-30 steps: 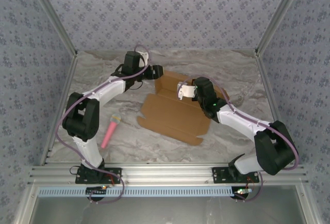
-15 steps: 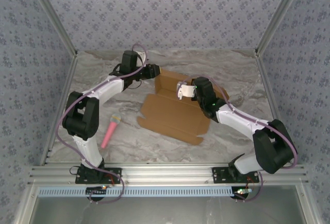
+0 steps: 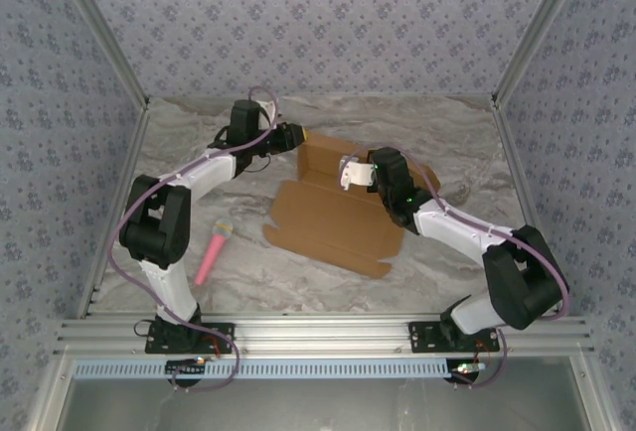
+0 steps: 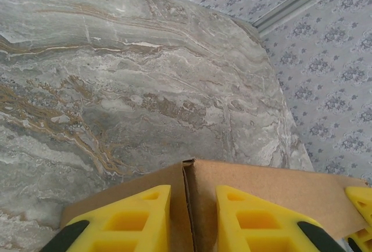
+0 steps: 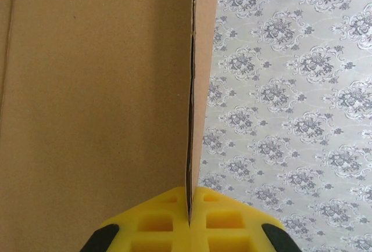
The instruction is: Fold the paper box
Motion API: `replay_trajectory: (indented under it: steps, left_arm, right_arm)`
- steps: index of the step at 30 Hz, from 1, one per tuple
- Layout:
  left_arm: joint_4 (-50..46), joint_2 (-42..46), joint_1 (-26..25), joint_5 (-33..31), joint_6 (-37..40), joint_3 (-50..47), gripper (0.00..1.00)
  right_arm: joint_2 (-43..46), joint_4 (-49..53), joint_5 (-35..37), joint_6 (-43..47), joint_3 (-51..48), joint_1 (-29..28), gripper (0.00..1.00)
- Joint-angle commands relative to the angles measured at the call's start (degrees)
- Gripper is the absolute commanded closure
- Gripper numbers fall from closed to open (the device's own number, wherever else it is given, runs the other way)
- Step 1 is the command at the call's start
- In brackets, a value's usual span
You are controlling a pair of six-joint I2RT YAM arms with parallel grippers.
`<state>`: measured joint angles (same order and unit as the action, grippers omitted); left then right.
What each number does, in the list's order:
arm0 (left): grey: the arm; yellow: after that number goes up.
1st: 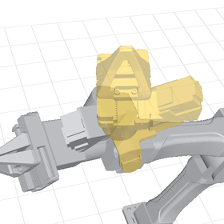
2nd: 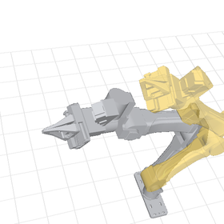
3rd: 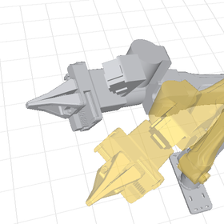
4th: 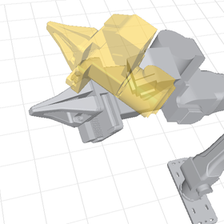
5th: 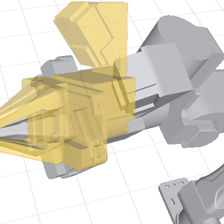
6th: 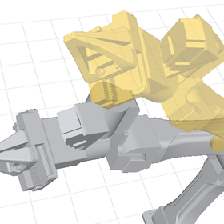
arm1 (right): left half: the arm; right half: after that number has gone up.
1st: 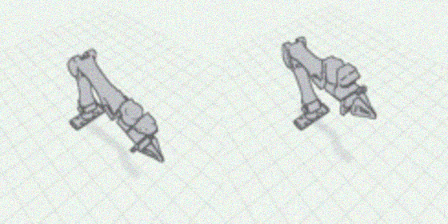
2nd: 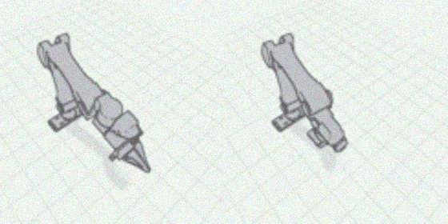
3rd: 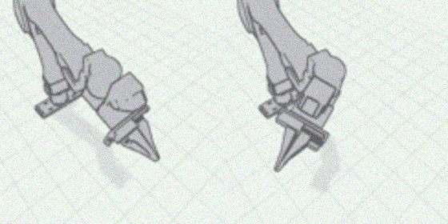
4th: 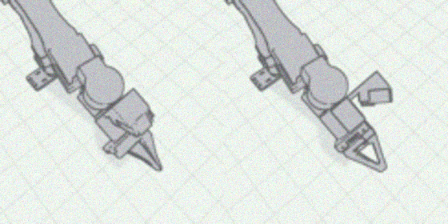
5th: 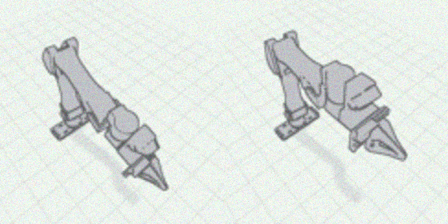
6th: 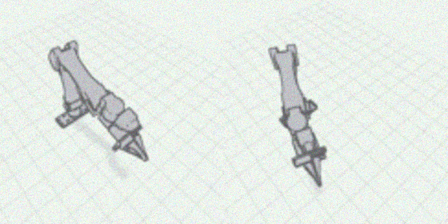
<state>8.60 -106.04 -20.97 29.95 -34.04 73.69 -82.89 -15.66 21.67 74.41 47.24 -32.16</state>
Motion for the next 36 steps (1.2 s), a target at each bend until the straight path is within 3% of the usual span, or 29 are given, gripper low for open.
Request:
replay_trajectory:
  steps: [1, 5, 12, 19, 26, 36]
  left_arm:
    - [-4.81, -2.44, 0.49, 0.96, -1.01, -2.15, 0.78]
    - [-3.88, -1.27, 0.49, 1.51, -1.36, -1.23, 0.71]
    - [-3.62, 3.04, 0.97, 0.82, 0.14, 0.35, 0.45]
    - [2.2, 11.31, 2.16, -2.66, 5.29, -8.98, 0.28]
    - [8.64, 13.17, 1.56, -3.32, 18.34, -17.89, 0.26]
    - [12.01, 6.73, -1.6, -8.76, 31.2, -16.52, 0.33]
  right_arm:
    - [-2.6, 4.3, 0.56, 0.47, 0.56, -0.67, 0.99]
    - [-2.5, 4.28, 0.57, 0.47, 1.0, -0.66, 0.99]
    - [-1.75, 4.9, -0.2, 0.64, 1.32, -0.24, 0.99]
    - [-1.74, 5.11, -0.73, 0.7, 1.71, 0.05, 1.0]
    - [-1.51, 5.62, -1.37, 0.82, 2.24, 0.26, 0.99]
    - [-1.11, 6.34, -1.54, 0.91, 2.59, 0.28, 1.0]
